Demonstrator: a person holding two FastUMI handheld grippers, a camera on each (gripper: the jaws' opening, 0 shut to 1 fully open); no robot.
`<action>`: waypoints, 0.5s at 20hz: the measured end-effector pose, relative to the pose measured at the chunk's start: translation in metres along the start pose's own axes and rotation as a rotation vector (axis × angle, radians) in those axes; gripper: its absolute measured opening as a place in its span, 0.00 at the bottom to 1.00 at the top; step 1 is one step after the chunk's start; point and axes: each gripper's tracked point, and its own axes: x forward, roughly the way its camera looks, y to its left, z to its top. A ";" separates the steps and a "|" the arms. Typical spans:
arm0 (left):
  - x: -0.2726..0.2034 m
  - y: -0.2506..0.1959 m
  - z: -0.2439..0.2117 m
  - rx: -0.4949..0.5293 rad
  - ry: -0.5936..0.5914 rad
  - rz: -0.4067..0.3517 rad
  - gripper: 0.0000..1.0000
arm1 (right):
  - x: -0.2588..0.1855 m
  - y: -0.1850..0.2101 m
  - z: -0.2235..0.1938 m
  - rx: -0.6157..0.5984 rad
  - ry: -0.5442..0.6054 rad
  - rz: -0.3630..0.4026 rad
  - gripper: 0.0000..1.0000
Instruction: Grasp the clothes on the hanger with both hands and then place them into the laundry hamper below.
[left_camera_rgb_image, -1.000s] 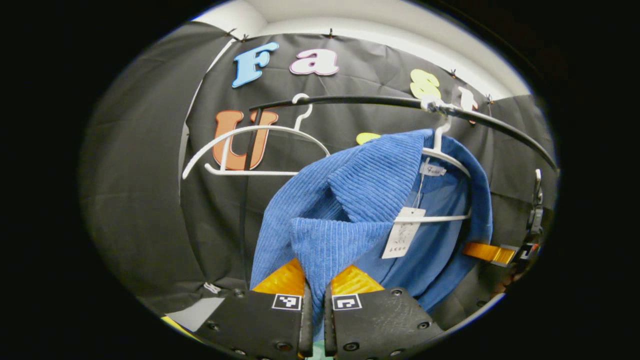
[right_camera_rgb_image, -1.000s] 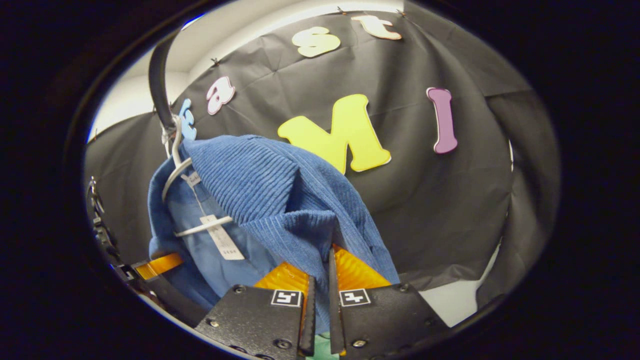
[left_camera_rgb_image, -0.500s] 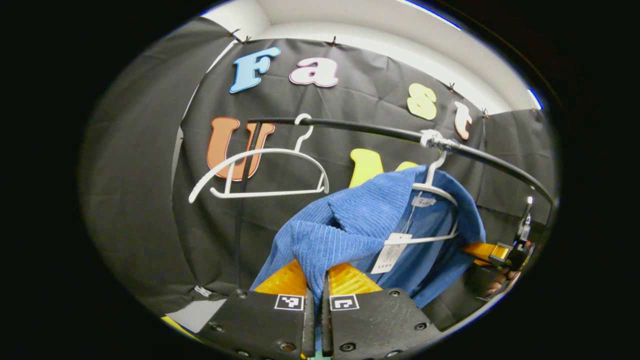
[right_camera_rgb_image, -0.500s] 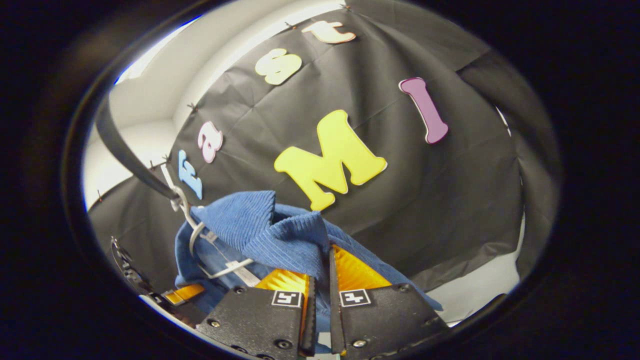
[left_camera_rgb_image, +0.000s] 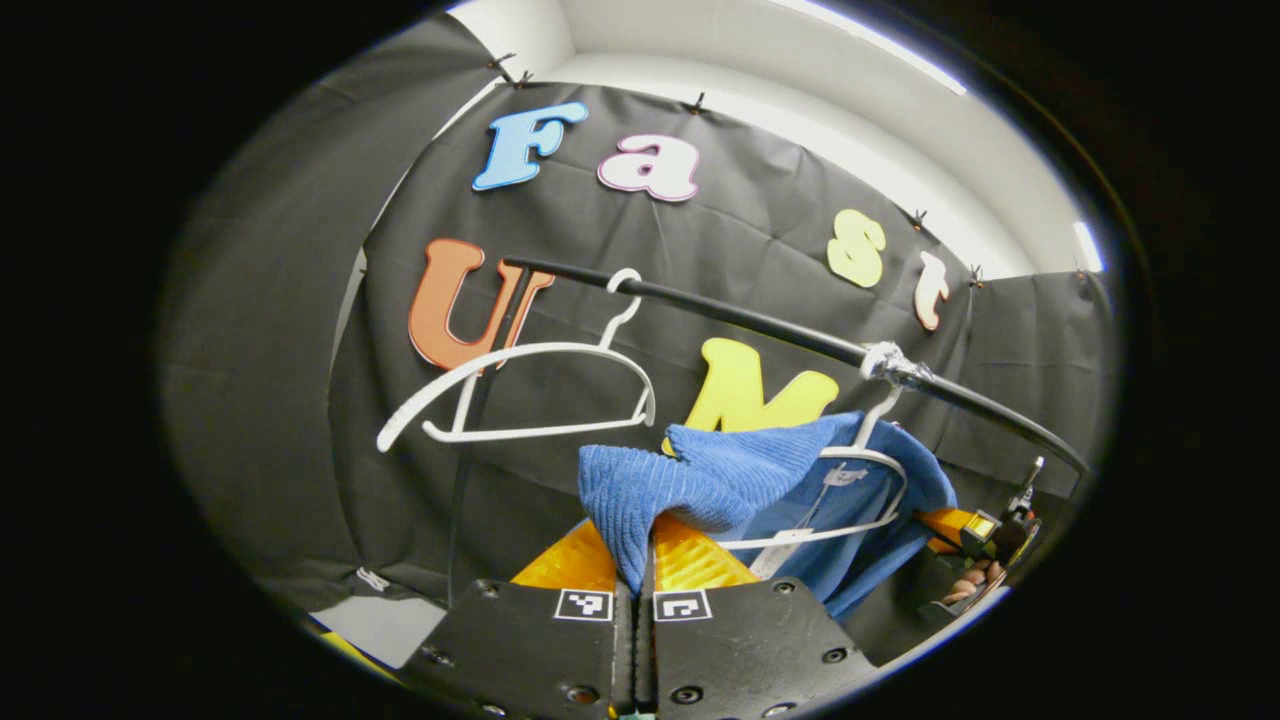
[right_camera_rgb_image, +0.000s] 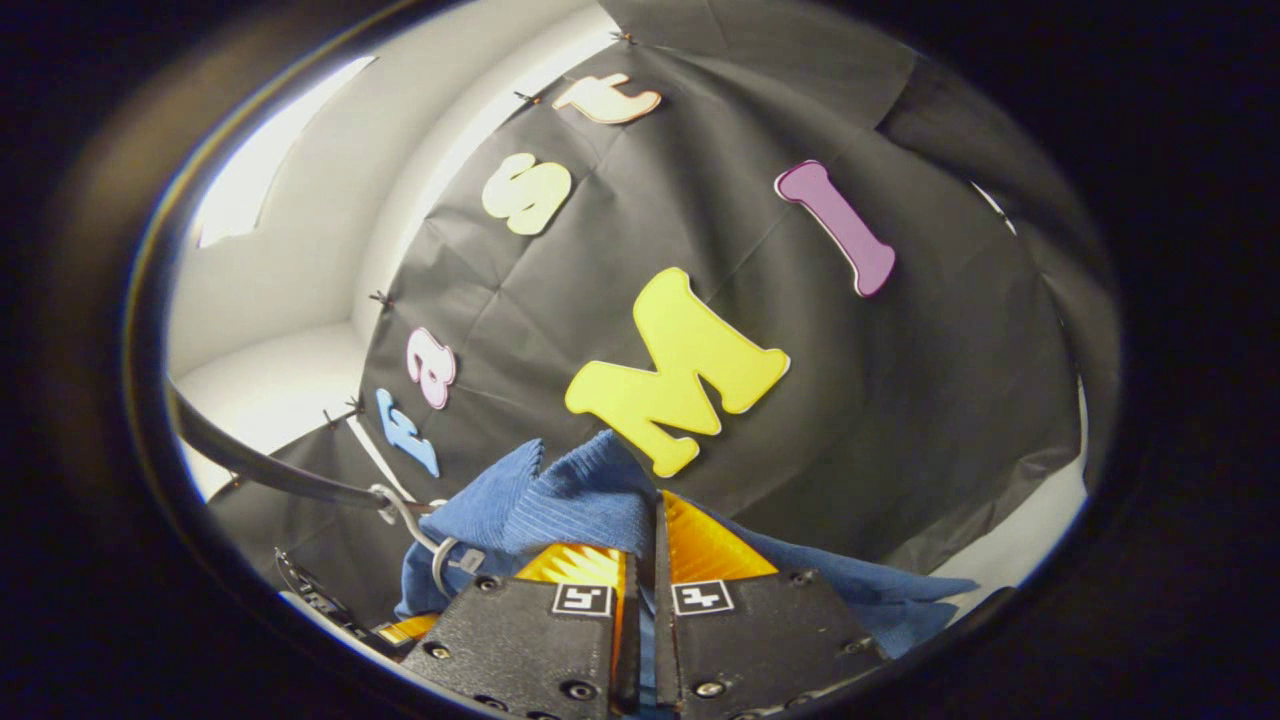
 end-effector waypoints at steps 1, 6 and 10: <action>-0.001 0.000 0.003 -0.001 -0.004 0.001 0.01 | 0.003 0.002 0.004 0.001 0.000 -0.002 0.09; 0.003 0.014 0.034 -0.043 -0.041 0.007 0.07 | 0.020 0.007 0.020 0.023 -0.005 0.018 0.08; 0.012 0.026 0.041 -0.033 -0.031 0.019 0.07 | 0.032 0.005 0.026 0.019 0.013 0.018 0.09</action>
